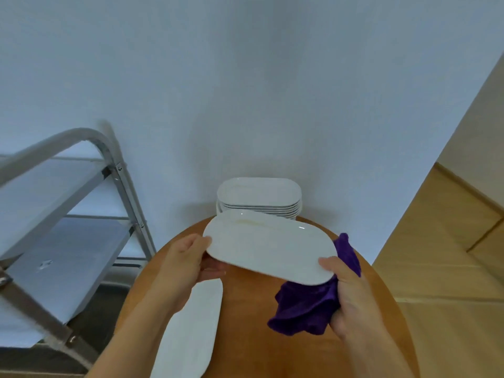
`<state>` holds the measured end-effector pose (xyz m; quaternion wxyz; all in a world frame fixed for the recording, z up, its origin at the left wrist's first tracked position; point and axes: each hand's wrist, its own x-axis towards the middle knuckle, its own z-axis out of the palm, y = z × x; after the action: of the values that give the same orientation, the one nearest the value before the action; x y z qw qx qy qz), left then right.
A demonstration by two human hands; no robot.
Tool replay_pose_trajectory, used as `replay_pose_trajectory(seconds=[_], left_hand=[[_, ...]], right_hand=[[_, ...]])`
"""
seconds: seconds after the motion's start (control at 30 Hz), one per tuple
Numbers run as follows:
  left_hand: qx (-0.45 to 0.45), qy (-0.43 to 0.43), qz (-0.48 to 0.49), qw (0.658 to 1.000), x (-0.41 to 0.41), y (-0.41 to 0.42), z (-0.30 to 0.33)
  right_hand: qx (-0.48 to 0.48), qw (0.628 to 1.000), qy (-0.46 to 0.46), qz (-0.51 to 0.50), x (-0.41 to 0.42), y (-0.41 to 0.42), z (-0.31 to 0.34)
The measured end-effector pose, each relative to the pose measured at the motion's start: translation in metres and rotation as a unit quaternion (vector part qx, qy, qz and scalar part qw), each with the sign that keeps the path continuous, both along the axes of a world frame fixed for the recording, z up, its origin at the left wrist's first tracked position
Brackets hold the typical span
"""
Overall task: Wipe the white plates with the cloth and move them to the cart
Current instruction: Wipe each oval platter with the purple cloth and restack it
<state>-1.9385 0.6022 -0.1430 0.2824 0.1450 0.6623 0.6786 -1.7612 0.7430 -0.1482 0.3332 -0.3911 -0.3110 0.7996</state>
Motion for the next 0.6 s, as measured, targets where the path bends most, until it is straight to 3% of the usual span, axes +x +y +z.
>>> replay_pose_trajectory(seconds=[0.07,0.17,0.23,0.37,0.5,0.6], left_hand=[[0.003,-0.015,0.038,0.999,0.024,-0.011,0.0],[0.087,-0.173,0.022,0.981,0.073,-0.02,-0.003],[0.133,-0.233,0.001,0.963,0.108,-0.019,-0.011],[0.125,-0.218,0.086,0.964,0.147,-0.017,-0.021],[0.196,-0.278,0.11,0.934,0.151,-0.033,-0.015],[0.158,-0.232,0.134,0.95,0.146,-0.046,-0.015]], right_hand=[[-0.016,1.0,0.001,-0.018,0.012,-0.016,-0.002],[-0.013,0.998,0.024,-0.063,0.021,-0.049,-0.008],[-0.005,0.996,0.037,-0.084,0.024,-0.072,-0.013],[0.025,0.996,0.014,-0.08,0.035,-0.107,-0.023],[0.079,0.992,-0.046,-0.09,0.056,-0.118,-0.019],[0.106,0.98,-0.069,-0.152,0.079,-0.115,-0.009]])
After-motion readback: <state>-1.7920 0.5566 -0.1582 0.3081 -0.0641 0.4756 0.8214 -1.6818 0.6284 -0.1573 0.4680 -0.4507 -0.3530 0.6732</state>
